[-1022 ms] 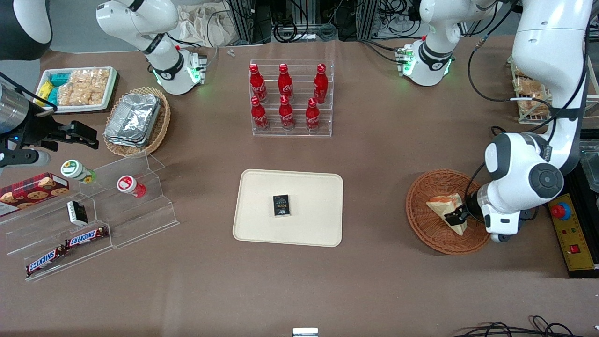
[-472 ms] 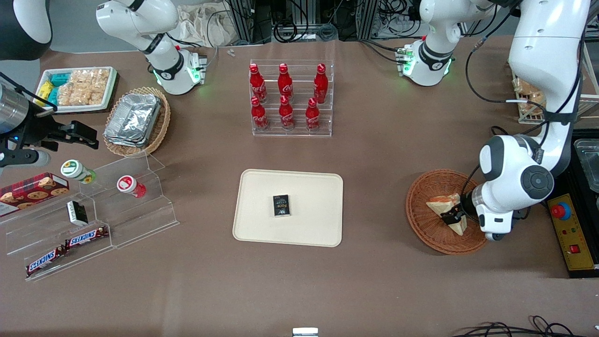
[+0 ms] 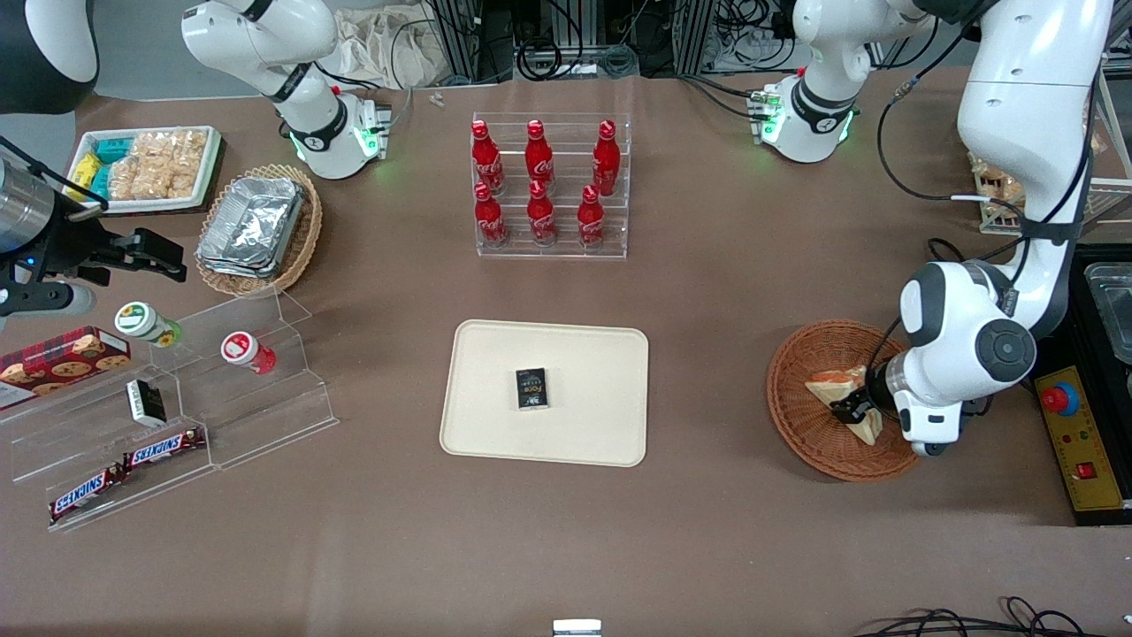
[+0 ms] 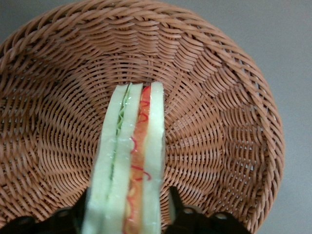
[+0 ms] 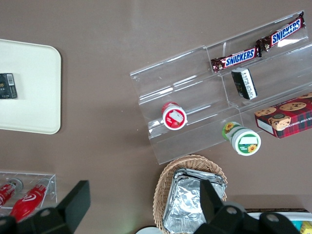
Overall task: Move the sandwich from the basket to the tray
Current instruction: 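Lower the left gripper and close it on the sandwich wedge, then lift the sandwich out of the basket and carry it toward the cream tray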
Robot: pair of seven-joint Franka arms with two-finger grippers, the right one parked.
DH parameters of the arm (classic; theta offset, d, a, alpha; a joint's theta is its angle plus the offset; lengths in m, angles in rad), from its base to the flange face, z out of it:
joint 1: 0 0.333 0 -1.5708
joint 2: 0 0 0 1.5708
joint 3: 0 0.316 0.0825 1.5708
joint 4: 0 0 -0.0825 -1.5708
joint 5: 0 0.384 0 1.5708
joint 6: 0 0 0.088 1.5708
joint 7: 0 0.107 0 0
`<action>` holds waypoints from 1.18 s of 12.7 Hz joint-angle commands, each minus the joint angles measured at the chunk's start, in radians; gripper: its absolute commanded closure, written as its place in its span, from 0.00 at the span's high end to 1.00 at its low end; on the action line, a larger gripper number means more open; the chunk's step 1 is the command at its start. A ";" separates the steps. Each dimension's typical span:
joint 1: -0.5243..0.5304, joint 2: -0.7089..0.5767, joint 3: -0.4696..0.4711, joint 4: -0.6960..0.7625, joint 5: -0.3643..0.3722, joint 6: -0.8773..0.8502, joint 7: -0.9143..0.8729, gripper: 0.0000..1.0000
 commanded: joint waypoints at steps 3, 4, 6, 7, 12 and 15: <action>-0.005 -0.018 -0.010 0.017 0.004 0.006 -0.051 0.00; -0.003 -0.026 -0.010 0.036 0.004 -0.018 -0.047 0.00; -0.002 -0.028 -0.010 0.100 0.010 -0.101 -0.019 0.00; 0.000 -0.026 -0.008 0.141 0.010 -0.147 0.030 0.00; -0.003 -0.040 -0.051 0.487 0.006 -0.632 0.160 0.00; -0.005 -0.040 -0.122 0.611 0.026 -0.762 0.203 0.00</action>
